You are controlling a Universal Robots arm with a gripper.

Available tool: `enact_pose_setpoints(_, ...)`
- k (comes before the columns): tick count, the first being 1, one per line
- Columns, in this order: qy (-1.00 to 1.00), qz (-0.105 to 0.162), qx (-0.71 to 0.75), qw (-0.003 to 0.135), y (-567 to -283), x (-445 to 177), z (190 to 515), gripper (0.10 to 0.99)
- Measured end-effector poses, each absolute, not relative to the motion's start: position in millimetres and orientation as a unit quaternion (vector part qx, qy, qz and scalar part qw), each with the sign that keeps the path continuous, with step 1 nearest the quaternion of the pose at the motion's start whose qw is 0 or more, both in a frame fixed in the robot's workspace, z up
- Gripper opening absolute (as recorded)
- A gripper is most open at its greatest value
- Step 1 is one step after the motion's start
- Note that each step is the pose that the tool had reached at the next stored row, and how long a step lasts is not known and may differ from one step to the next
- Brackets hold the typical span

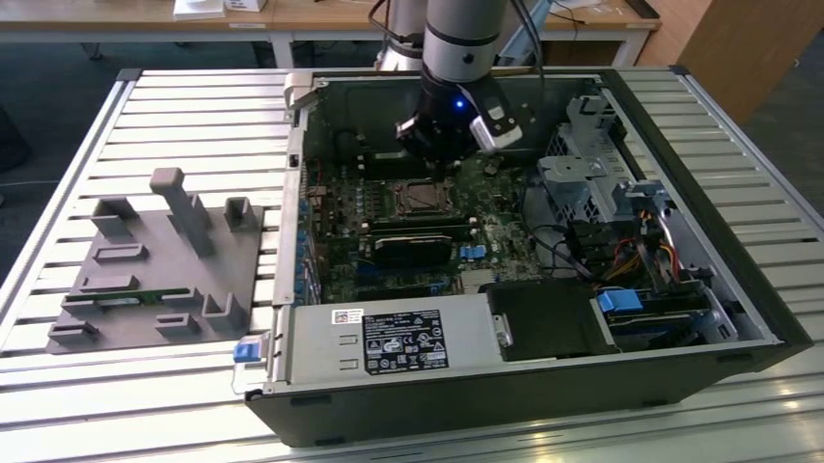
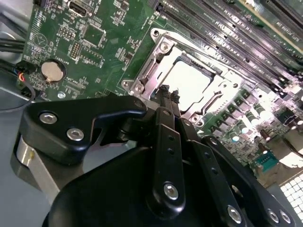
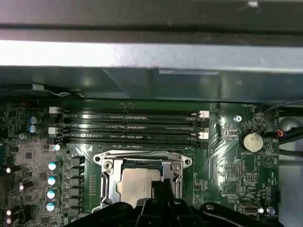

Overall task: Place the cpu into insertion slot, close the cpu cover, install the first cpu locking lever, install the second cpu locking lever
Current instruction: 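Install the second cpu locking lever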

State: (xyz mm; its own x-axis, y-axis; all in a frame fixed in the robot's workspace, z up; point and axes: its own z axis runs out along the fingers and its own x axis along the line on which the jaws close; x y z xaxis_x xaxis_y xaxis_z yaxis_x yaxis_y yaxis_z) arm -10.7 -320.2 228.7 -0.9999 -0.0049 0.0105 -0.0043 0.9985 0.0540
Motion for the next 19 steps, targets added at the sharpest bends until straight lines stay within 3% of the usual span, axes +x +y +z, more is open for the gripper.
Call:
enact_pose_setpoints(12,-1.0,-0.03,0.002,0.005,-347.5,-10.8,228.6,0.106)
enact_pose_setpoints(17,-0.998,-0.062,0.002,0.006,-354.1,-10.8,228.6,0.106)
enact_pose_setpoints(19,-0.998,-0.063,0.002,0.006,-355.9,-10.8,228.7,0.106)
